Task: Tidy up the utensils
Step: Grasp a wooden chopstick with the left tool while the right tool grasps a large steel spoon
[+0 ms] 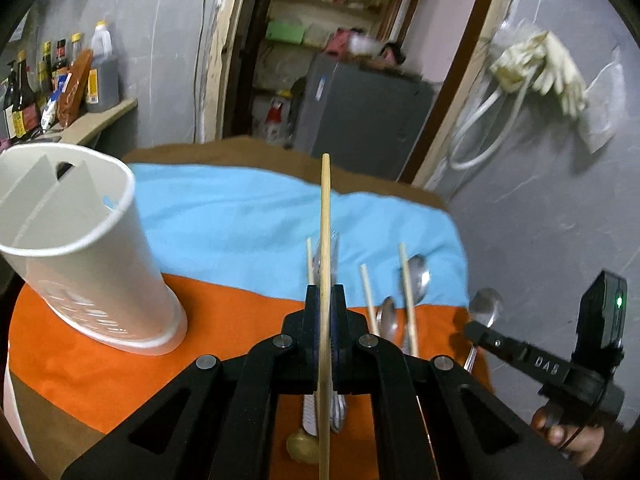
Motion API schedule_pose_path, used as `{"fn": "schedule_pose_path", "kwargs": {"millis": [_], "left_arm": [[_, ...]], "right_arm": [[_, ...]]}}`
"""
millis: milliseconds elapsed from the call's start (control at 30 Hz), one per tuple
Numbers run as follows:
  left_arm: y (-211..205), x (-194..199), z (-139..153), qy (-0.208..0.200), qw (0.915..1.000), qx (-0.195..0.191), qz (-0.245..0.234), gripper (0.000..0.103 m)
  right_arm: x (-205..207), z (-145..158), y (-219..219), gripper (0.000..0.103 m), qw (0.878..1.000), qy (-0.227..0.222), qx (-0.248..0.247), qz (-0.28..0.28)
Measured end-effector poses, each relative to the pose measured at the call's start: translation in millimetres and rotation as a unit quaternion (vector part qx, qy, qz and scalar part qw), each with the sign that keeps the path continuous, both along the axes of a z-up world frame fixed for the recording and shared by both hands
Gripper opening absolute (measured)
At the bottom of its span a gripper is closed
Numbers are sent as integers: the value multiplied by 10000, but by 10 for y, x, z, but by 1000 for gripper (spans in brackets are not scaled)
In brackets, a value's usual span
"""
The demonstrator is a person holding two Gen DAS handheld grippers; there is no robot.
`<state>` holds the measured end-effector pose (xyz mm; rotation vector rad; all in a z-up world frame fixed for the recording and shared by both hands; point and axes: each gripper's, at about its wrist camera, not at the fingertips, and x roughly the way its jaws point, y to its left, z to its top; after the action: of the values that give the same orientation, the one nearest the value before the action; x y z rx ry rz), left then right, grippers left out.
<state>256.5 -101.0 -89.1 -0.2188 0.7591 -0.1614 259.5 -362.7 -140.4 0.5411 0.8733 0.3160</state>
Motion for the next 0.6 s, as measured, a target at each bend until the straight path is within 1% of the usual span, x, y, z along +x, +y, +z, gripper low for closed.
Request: {"fn": "schedule_pose_path", "kwargs": {"millis": [133, 267, 333, 400, 467, 533, 600], "left_arm": [[95, -151, 286, -401, 9991, -120, -11, 3], [315, -327, 548, -792, 9966, -209, 15, 3], [439, -358, 661, -911, 9955, -268, -6, 3], [582, -374, 733, -935, 9951, -307, -43, 3], [712, -410, 772, -936, 9950, -344, -69, 3], [804, -442, 756, -879, 9955, -345, -123, 3], [846, -478, 704, -812, 9958, -360, -212, 3]], "right_arm": [[-252, 305, 111, 1, 9976, -581, -245, -273], [-464, 689, 333, 1, 9891, -1331, -520, -360], [-515, 830, 453, 1, 9853, -1575, -529, -395], [-530, 888, 552, 1, 9837, -1659, -562, -407], [-557, 862, 623, 1, 9840, -1601, -625, -465], [-540, 783, 624, 1, 9867, -1381, -662, -547], [-526, 658, 585, 4, 9881, -1101, -820, -696]]}}
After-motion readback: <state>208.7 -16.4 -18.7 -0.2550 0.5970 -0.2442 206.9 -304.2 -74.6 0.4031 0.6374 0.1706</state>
